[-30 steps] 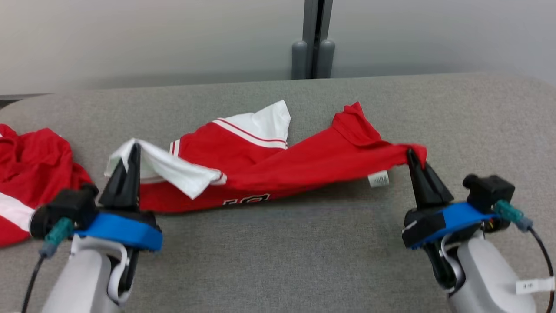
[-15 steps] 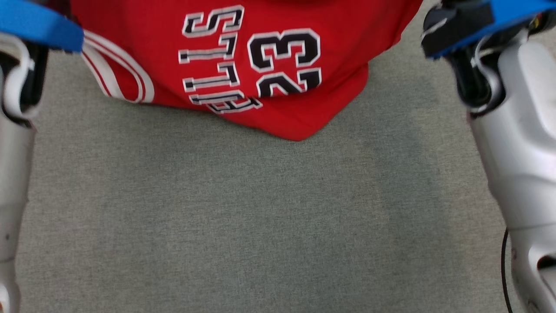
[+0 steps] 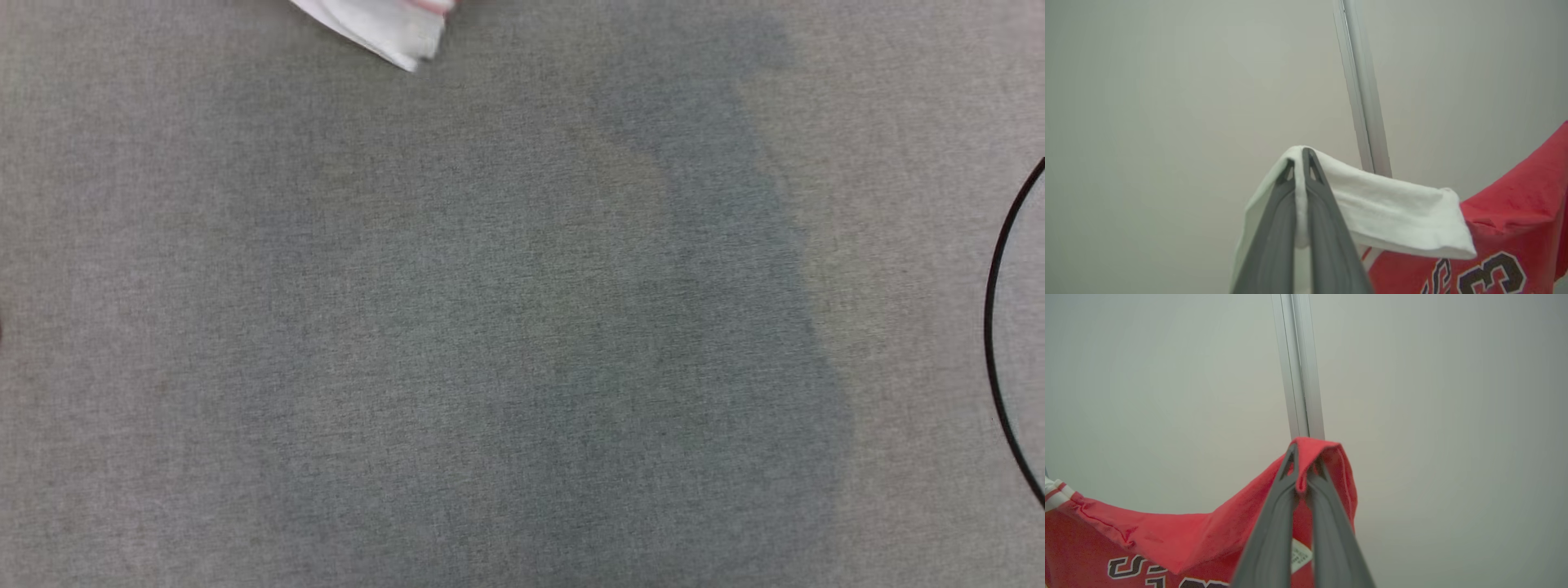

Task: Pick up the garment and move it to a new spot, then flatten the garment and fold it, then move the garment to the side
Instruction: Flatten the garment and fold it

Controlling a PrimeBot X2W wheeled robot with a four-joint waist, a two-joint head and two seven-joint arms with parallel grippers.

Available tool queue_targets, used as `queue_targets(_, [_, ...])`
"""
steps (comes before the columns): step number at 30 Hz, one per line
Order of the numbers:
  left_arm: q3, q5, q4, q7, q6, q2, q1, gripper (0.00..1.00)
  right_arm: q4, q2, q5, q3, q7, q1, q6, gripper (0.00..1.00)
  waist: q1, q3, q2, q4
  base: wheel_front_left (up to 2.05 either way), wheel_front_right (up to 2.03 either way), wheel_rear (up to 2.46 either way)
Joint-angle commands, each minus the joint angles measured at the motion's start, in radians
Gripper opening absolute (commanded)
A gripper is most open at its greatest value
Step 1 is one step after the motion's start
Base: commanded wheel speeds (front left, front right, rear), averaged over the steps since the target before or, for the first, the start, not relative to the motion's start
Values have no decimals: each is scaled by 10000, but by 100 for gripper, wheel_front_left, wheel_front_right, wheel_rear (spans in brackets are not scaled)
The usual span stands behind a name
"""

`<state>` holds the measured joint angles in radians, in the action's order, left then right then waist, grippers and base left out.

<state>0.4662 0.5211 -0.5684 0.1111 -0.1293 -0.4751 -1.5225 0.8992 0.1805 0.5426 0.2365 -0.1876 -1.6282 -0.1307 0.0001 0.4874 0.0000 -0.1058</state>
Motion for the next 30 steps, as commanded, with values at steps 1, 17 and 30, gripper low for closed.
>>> queue_targets(1, [121,25,-75,44,-19,-6,-120,0,156,37,-7,27,-67,-138,-1,0,-1,-75,0,-50,0,0,0])
queue_targets(17, [1324,1315,-1010,1076,-19,-32,-347,0,1193,190,960,656,-682,-128,-1,0,-1,966,0,164,0,0,0])
queue_targets(30, [-166,1816,1332,1545,661,111,5166,0,-1312,323,1988,1348,-778,5064,-1,0,-1,-1,0,250,0,0,0])
